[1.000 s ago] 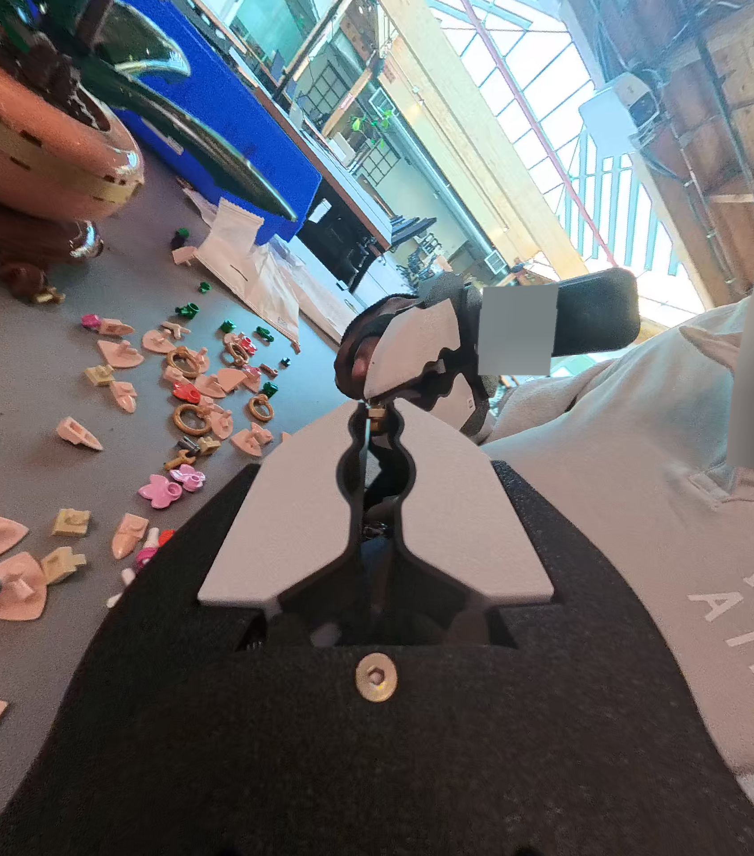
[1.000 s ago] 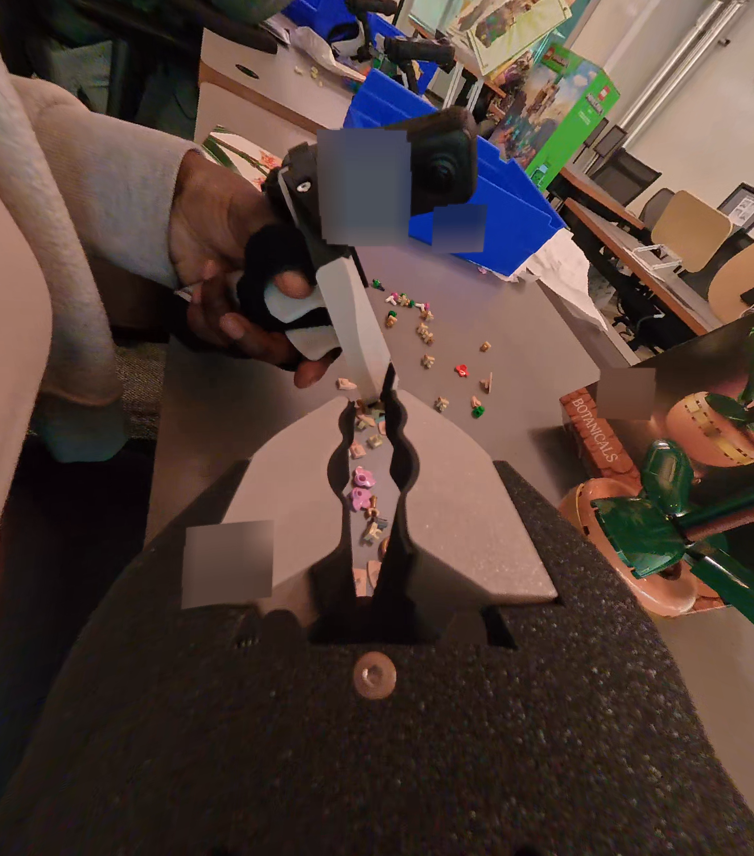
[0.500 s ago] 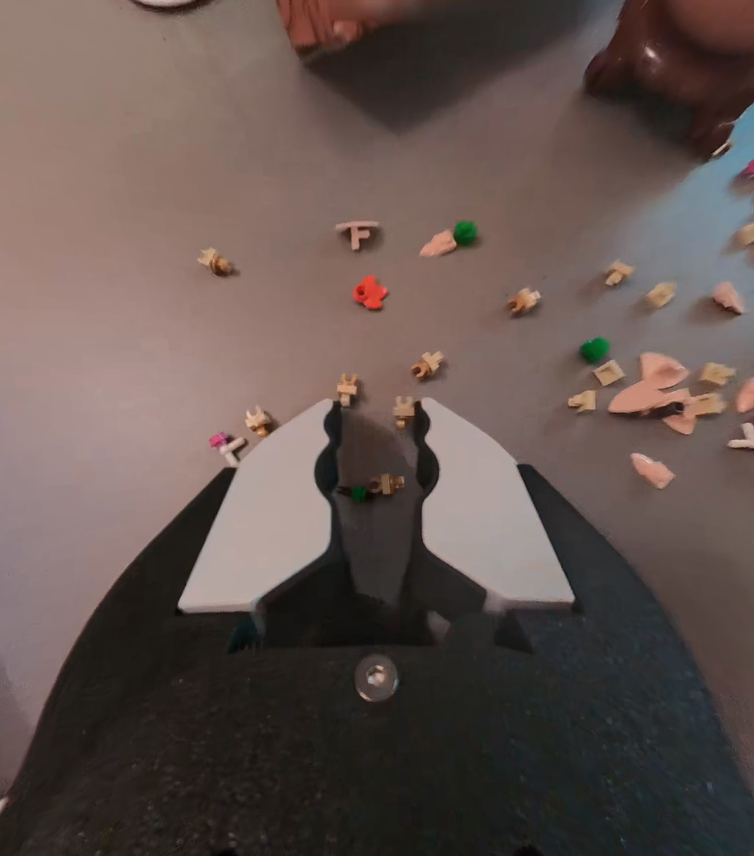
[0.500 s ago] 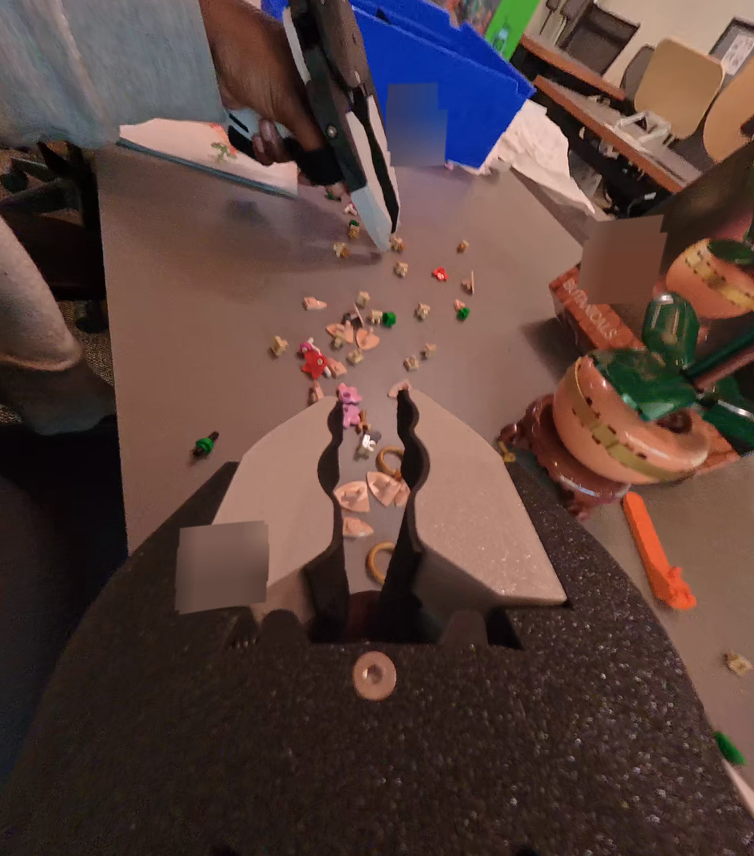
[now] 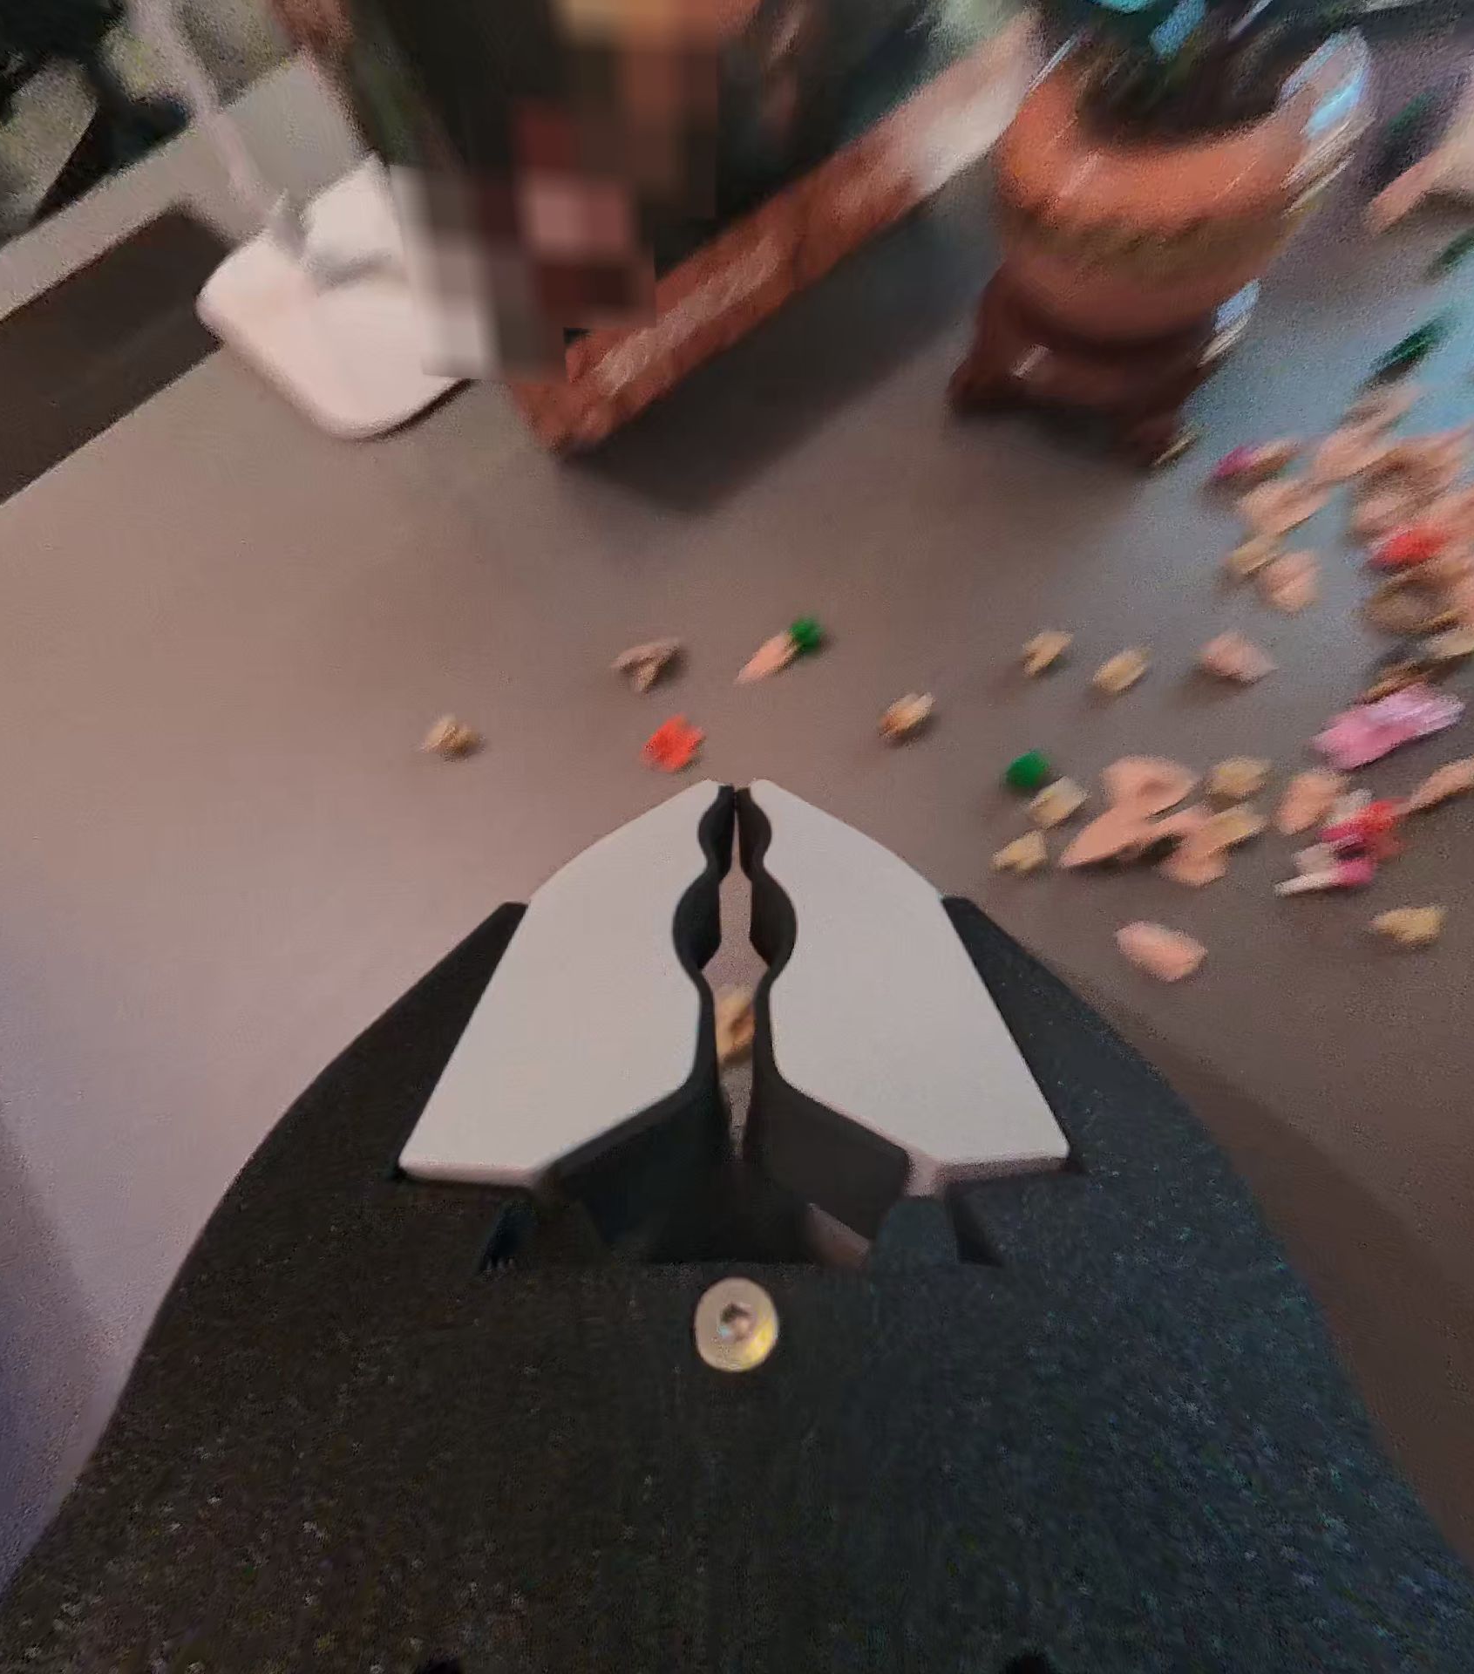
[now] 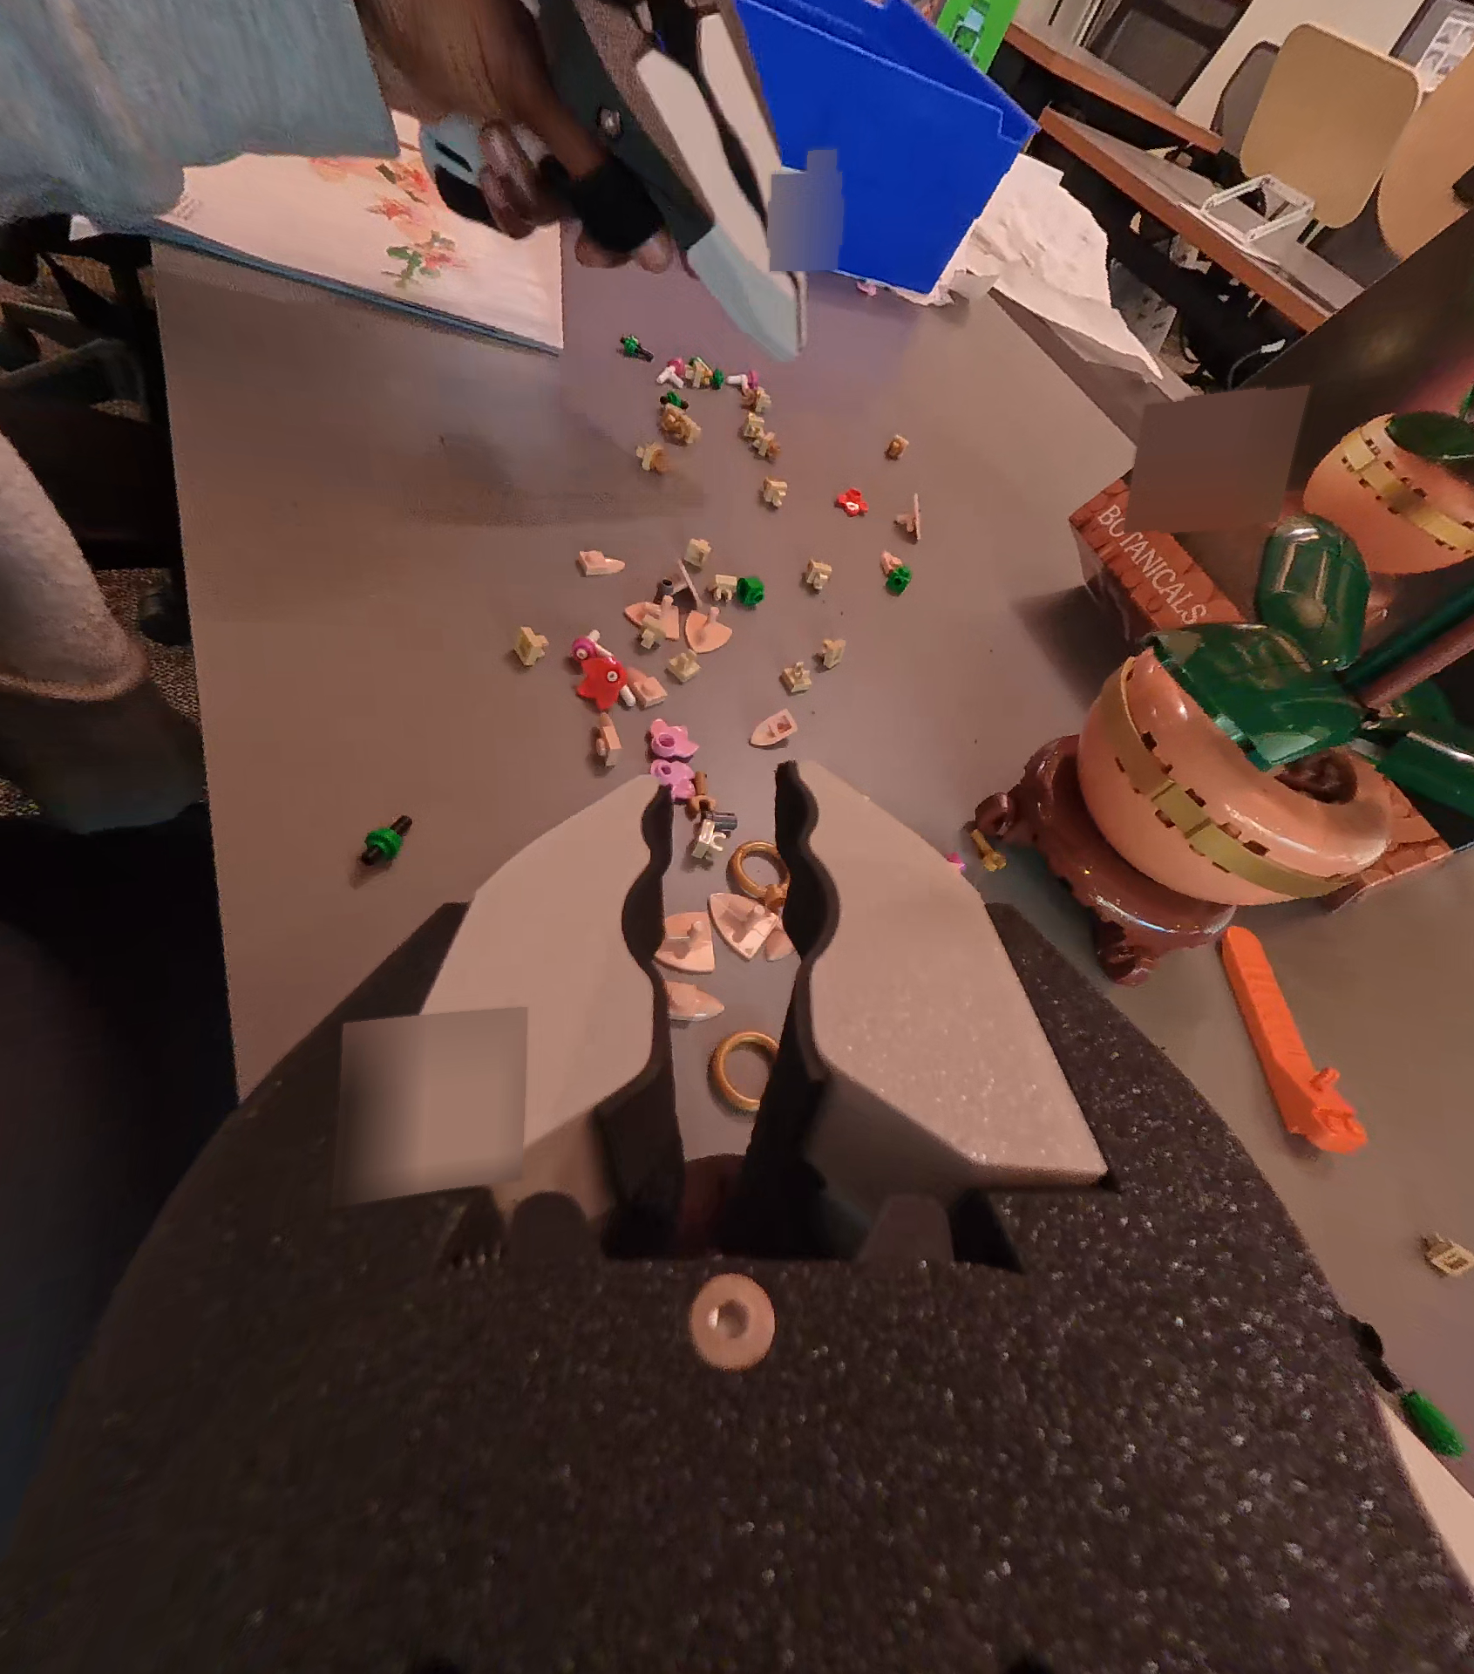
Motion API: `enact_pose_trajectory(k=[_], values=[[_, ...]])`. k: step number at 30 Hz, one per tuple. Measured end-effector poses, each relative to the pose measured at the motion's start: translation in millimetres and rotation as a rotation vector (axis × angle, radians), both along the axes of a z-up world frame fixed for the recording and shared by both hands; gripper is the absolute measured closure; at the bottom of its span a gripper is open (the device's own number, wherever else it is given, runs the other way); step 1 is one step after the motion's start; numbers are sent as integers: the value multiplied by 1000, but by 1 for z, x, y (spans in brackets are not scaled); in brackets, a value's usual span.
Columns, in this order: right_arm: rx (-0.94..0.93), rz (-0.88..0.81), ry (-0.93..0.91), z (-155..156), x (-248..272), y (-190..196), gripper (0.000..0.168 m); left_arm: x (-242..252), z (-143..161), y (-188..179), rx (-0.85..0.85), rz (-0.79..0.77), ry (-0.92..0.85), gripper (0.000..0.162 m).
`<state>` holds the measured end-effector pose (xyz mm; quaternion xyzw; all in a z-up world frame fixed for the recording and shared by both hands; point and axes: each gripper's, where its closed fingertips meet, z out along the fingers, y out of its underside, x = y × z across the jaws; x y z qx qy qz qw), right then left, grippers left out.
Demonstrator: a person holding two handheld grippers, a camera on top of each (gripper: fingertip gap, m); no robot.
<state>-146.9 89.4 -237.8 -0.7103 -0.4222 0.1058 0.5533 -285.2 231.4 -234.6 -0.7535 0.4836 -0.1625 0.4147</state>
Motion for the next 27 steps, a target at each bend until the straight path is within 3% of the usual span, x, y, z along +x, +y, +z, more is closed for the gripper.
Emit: enact_pose_trajectory(k=[1, 3, 7, 12, 17, 20, 24, 27], values=[[-4, 0, 0, -1, 0, 0, 146, 16, 5, -10, -15, -51, -68, 162], [-10, -1, -1, -3, 0, 0, 146, 44, 2, -24, -52, -123, -106, 162], [-7, -12, -13, -4, 3, 0, 147, 76, -25, -21, -32, -156, 2, 161], [-10, -48, 5, -1, 15, -1, 147, 74, -48, -14, 40, -149, 168, 159], [-10, -48, 20, 0, 19, 1, 147, 17, -45, 8, 149, -34, 369, 159], [-9, -38, 22, 1, 17, 2, 147, -1, -28, 14, 171, 33, 307, 158], [-13, -36, 14, -1, 16, 4, 148, 19, -7, -13, 223, -84, 149, 155], [-12, -48, 15, 1, 18, 2, 148, 20, -7, -37, 495, -207, 233, 153]])
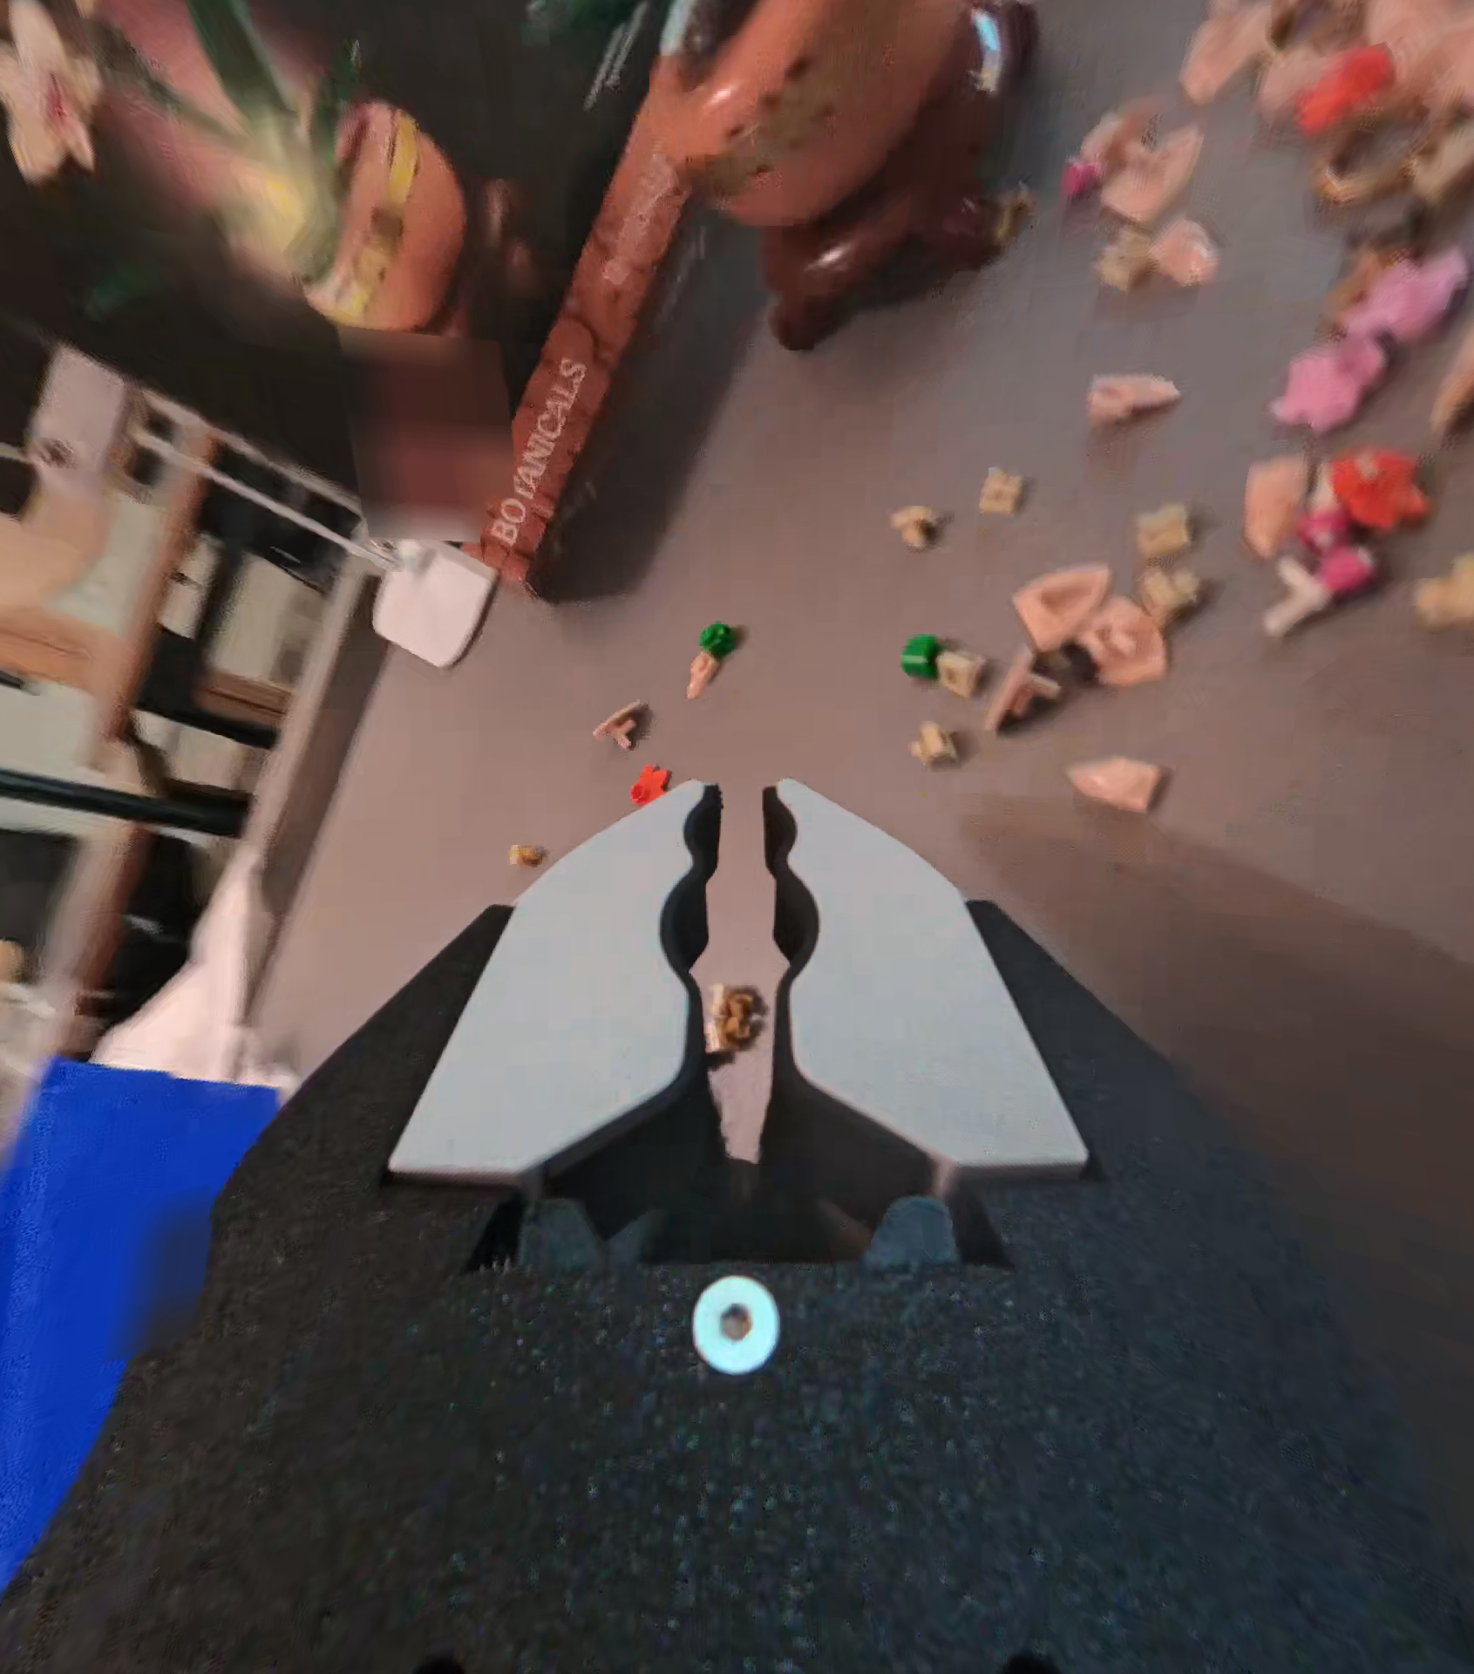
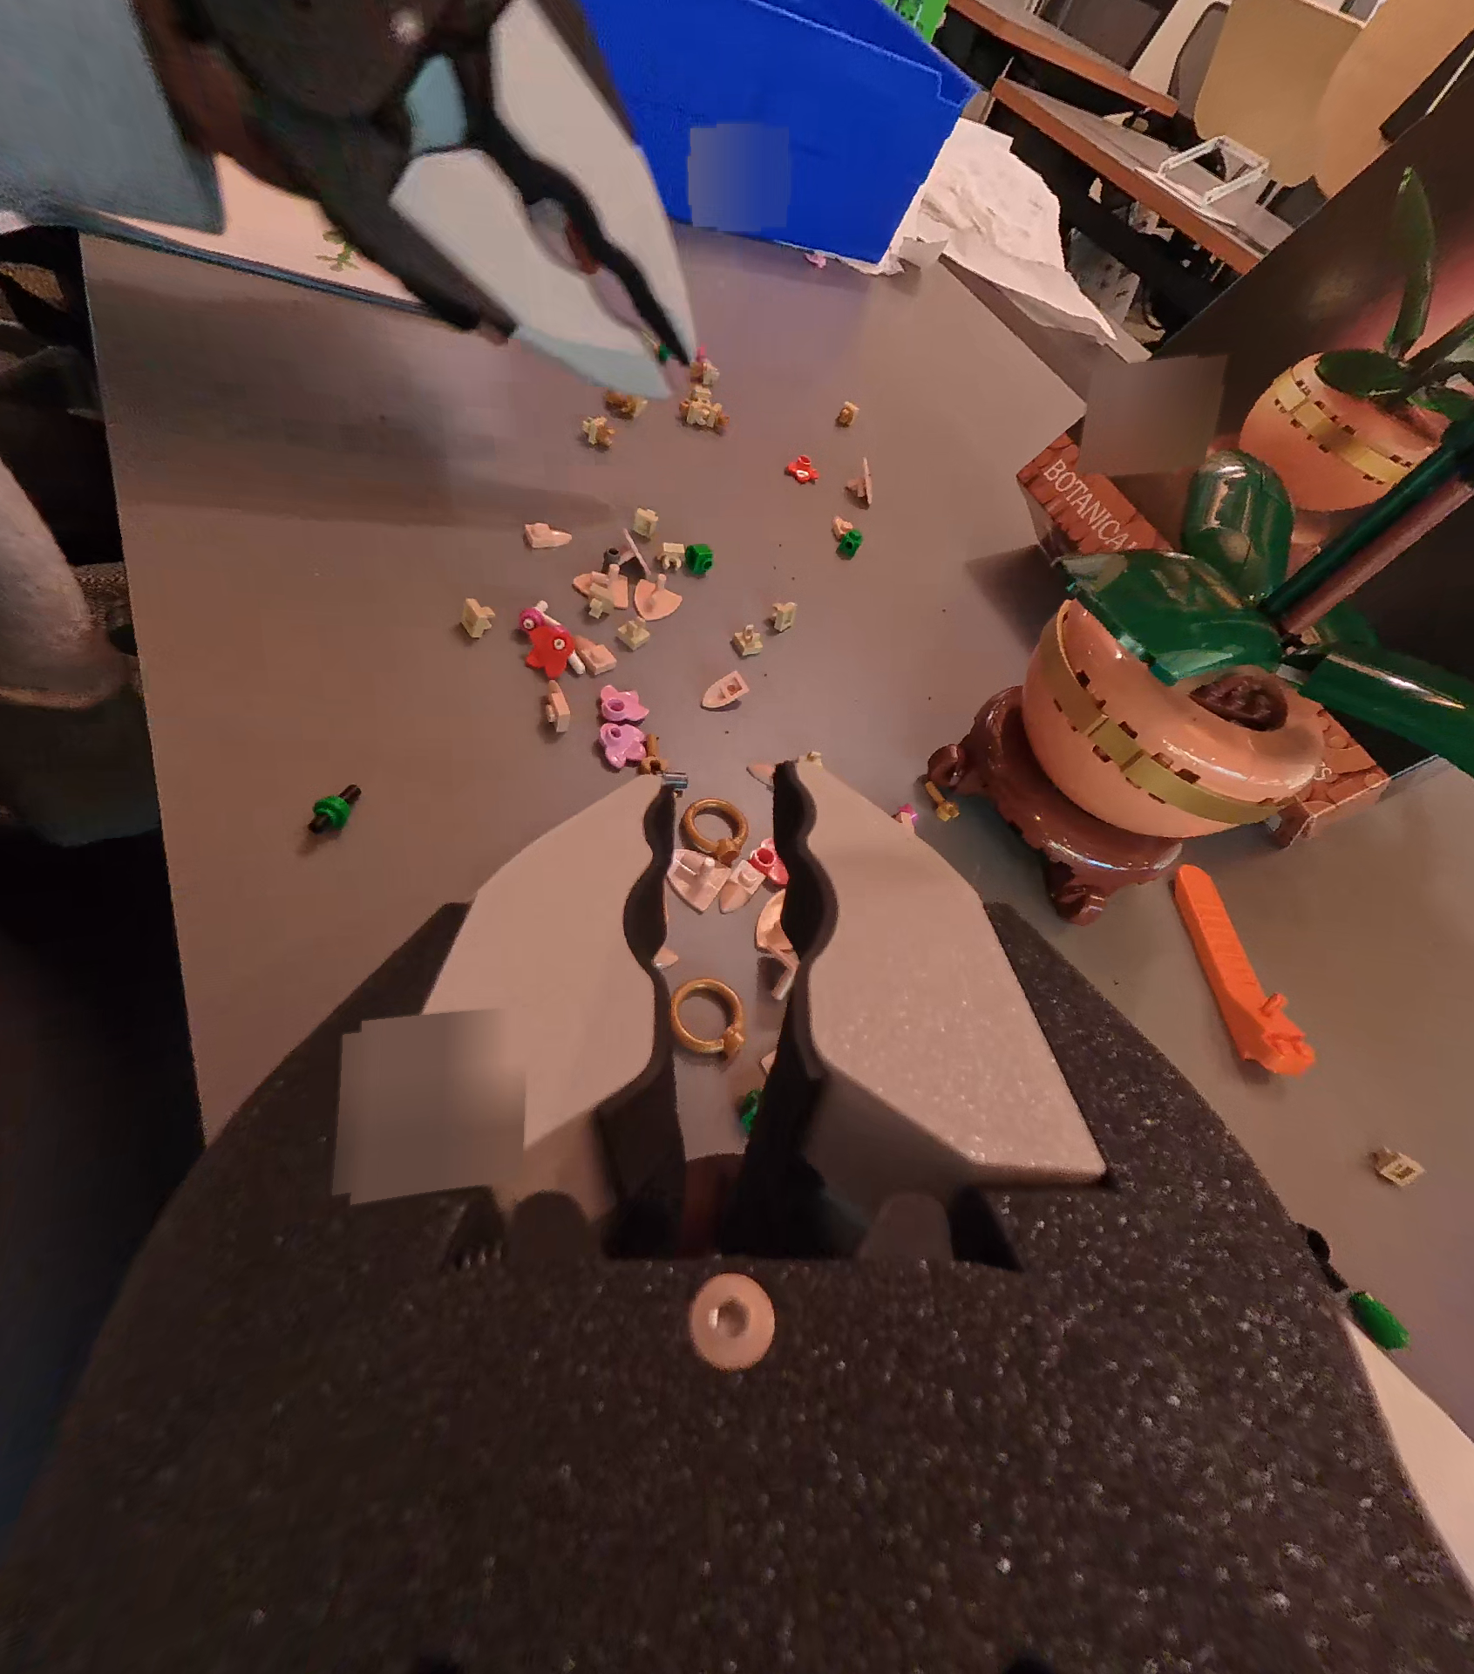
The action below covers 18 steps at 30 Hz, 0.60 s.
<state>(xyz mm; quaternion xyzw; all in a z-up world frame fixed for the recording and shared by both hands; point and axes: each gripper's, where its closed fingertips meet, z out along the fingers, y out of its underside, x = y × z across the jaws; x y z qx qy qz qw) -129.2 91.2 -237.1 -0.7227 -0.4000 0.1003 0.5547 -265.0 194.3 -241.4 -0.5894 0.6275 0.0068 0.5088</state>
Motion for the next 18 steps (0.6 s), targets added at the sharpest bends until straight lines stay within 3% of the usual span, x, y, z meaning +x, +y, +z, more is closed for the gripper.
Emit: enact_pose_trajectory(k=[5, 9, 13, 16, 18], values=[[-7, -2, 22, 1, 2, 0, 148, -18, -25, -6, 268, -74, 281, 153], [12, 7, 17, 6, -1, 3, 148, -26, -33, 18, 307, -65, 335, 156], [19, -8, 23, 8, 1, 1, 148, -53, -27, 56, 394, 51, 459, 155], [9, -31, 25, 6, 6, -1, 147, -65, -1, 59, 373, 170, 327, 155], [-4, -42, 37, 4, 8, -1, 148, -91, 10, 63, 286, 350, 262, 155]])
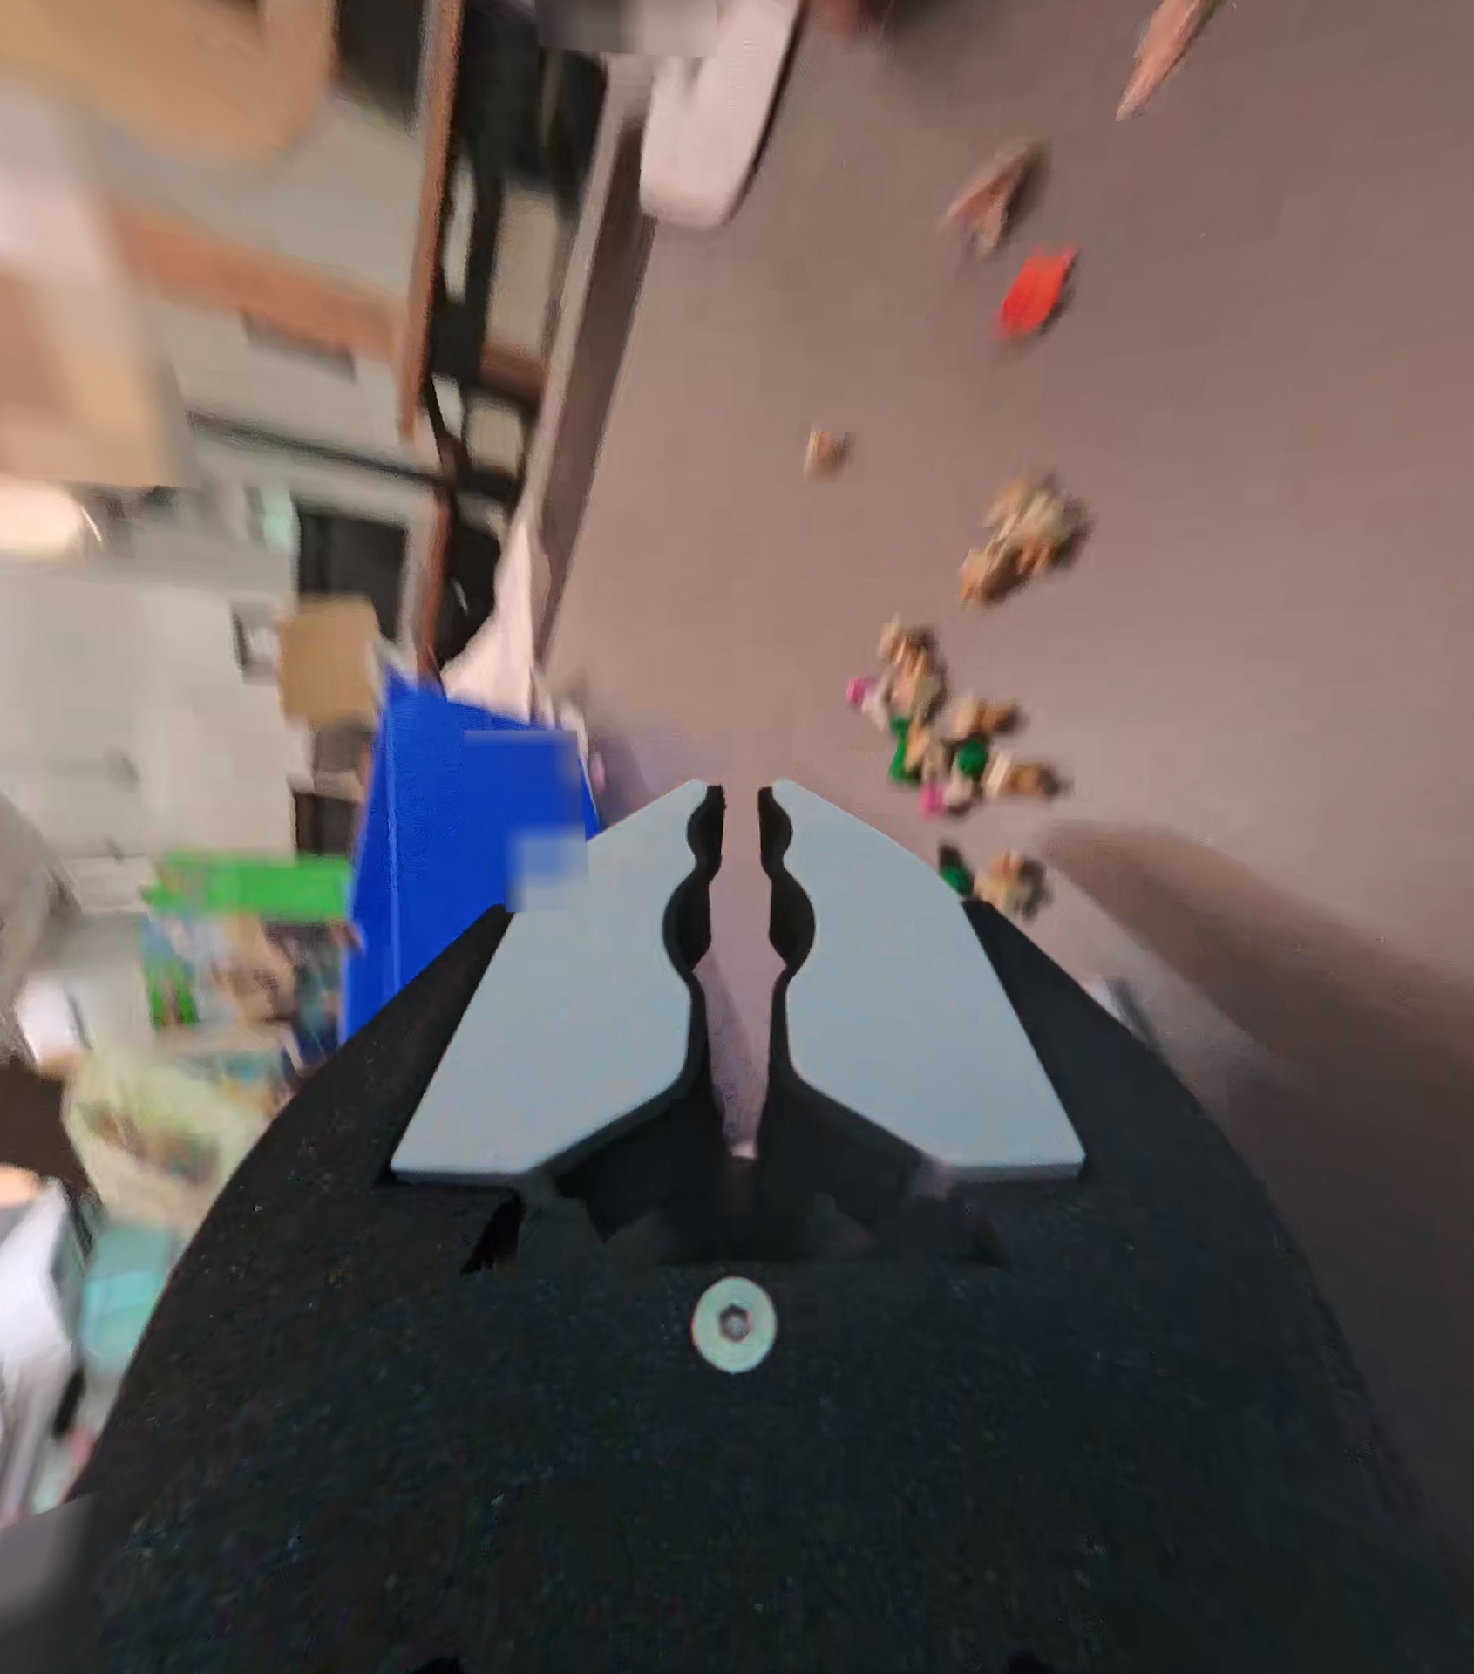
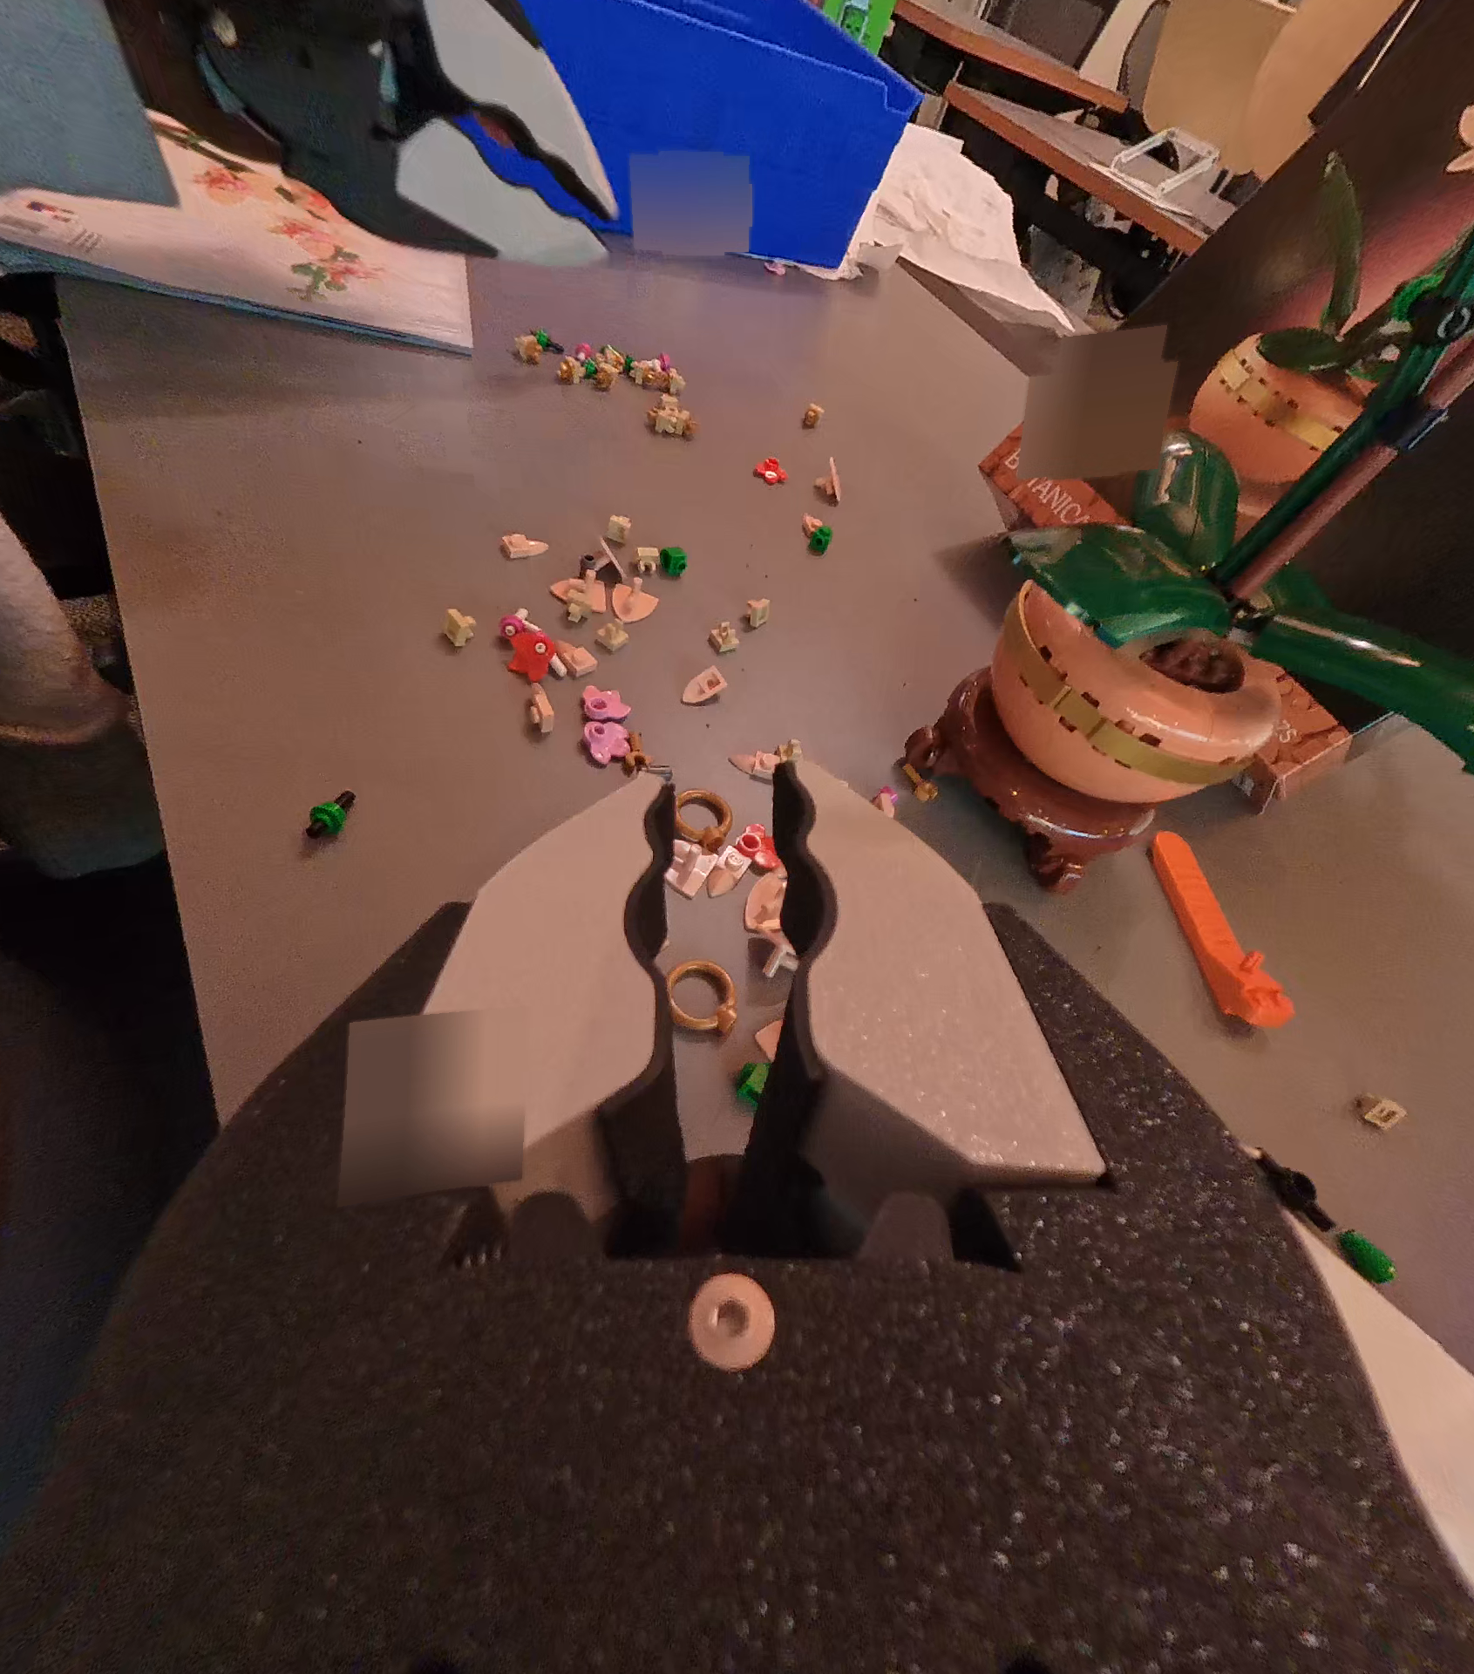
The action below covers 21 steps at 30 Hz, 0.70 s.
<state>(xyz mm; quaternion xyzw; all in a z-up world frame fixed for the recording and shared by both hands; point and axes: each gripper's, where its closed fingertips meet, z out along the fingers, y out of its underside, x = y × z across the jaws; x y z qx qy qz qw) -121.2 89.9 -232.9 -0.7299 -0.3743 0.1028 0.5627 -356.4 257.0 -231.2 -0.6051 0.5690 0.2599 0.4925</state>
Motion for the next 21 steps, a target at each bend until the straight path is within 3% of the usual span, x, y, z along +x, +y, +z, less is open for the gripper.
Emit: enact_pose_trajectory(k=[3, 8, 13, 16, 19, 21], values=[[-6, 5, 12, -1, -1, 0, 148, -42, -23, -8, -196, 243, 35, 155], [-8, -4, 34, 5, -1, 6, 148, -37, -44, -17, -296, 284, -61, 158], [3, -17, 48, 11, 3, 6, 148, -20, -41, -5, -269, 256, -64, 155], [1, -29, 51, 10, 6, 4, 148, -22, -21, 10, -202, 258, -56, 155], [-11, -27, 62, 6, 5, 2, 148, -2, 0, 30, -214, 144, -183, 155], [-9, -21, 53, 5, 4, 1, 148, 18, -3, 42, -351, 65, -313, 155]])
